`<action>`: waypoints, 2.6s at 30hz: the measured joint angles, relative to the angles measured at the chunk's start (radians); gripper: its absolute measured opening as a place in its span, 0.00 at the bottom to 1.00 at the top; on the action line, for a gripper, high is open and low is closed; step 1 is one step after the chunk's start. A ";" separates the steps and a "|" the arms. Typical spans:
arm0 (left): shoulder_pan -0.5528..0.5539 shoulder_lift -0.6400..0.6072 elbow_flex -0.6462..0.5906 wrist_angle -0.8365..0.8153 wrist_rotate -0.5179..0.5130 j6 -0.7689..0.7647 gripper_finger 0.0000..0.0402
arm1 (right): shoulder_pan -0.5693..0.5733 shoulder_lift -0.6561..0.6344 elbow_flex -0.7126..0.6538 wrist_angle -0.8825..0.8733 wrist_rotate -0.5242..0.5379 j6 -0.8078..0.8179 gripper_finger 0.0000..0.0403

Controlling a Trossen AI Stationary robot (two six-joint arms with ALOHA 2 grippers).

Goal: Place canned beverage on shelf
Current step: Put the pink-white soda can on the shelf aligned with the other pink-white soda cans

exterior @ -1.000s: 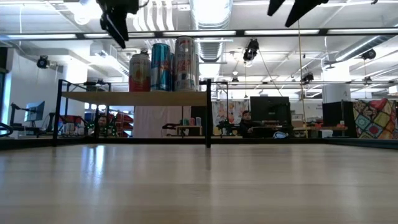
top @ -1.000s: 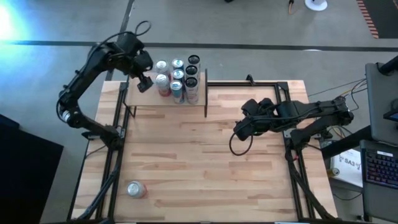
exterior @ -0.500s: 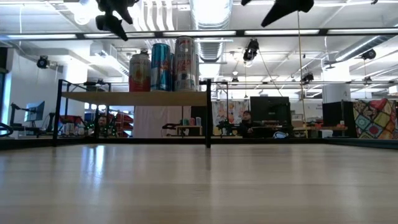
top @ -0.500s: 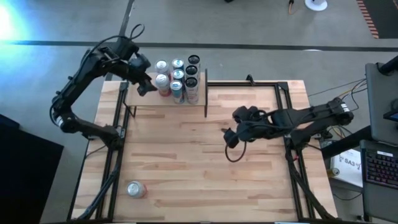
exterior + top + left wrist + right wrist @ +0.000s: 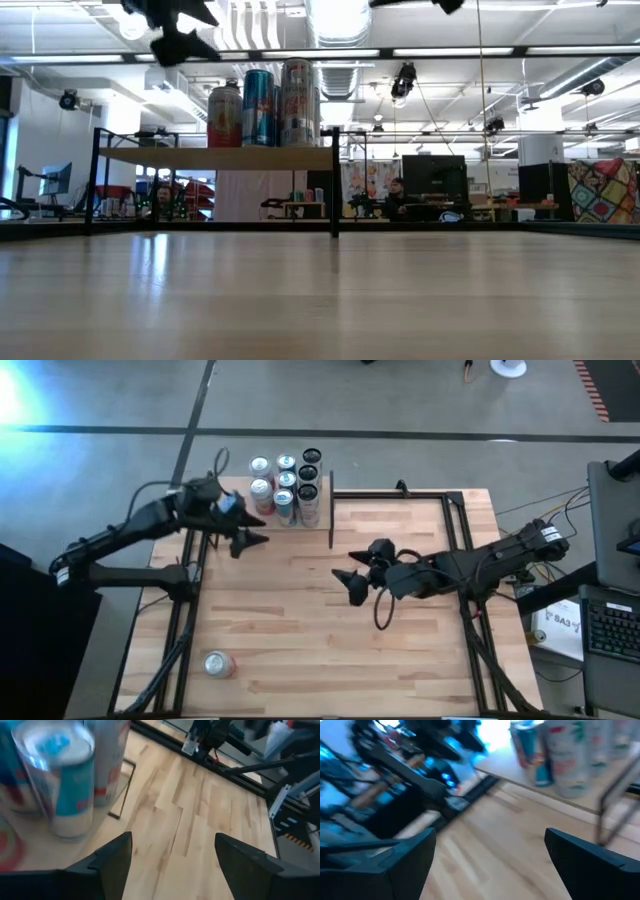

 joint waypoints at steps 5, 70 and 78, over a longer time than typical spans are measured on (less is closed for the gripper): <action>-0.003 0.003 -0.130 0.114 0.012 -0.119 0.60 | 0.025 0.032 0.000 0.062 -0.016 0.071 0.90; -0.173 -0.777 -0.645 0.209 0.227 -0.276 0.22 | -0.046 0.736 0.711 -0.253 -0.184 -0.085 0.90; -0.344 -0.755 -0.677 0.208 0.125 -0.381 0.19 | -0.097 0.753 0.699 -0.315 -0.389 -0.157 0.90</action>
